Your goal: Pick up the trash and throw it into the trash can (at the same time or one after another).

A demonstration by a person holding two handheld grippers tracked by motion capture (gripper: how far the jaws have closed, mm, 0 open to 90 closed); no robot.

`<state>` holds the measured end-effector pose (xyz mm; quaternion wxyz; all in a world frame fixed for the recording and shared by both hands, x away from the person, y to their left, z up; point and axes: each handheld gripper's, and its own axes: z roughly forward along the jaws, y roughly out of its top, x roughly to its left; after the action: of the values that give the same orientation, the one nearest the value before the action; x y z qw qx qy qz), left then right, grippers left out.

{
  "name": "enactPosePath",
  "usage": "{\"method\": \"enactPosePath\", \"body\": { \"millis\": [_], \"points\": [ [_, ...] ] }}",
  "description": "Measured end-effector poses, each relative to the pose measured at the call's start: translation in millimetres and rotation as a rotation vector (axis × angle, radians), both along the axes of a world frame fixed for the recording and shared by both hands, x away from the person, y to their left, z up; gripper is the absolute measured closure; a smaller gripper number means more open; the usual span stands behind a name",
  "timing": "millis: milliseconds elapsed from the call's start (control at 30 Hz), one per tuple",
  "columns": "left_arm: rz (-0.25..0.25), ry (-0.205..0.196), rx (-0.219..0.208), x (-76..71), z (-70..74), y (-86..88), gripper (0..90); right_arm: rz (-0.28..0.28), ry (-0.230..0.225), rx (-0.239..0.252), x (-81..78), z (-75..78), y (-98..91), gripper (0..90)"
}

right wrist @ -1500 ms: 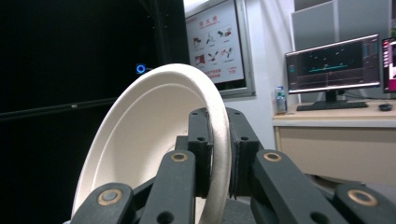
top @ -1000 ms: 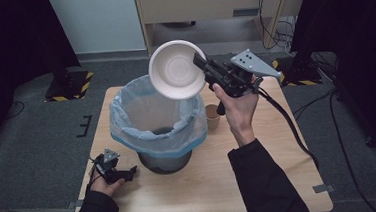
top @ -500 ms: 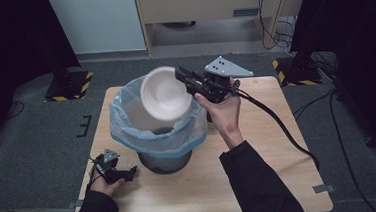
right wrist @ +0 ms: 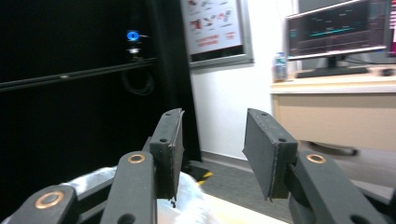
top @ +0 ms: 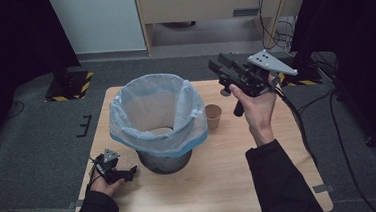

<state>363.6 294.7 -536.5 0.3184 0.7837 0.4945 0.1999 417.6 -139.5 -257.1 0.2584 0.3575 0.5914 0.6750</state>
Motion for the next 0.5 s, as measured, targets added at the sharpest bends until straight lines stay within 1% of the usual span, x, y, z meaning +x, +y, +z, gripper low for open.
{"method": "enactPosePath", "body": {
  "millis": [100, 233, 367, 500],
  "points": [
    [0.0, 0.0, 0.0, -0.1, 0.0, -0.1, 0.0, -0.045, 0.013, -0.01, 2.5, -6.8, -16.5, 53.8],
    [0.0, 0.0, 0.0, 0.0, 0.0, 0.0, 0.0, -0.095, 0.041, -0.038, 9.5, -20.1, -34.1, 47.9],
    [0.0, 0.0, 0.0, -0.1, 0.0, 0.0, 0.0, -0.12, 0.075, -0.046, 18.5, -36.0, -45.3, 42.8],
    [0.0, 0.0, 0.0, 0.0, 0.0, -0.1, 0.0, -0.135, 0.108, -0.067, 27.5, -52.3, -53.0, 38.0]
  ]
}}
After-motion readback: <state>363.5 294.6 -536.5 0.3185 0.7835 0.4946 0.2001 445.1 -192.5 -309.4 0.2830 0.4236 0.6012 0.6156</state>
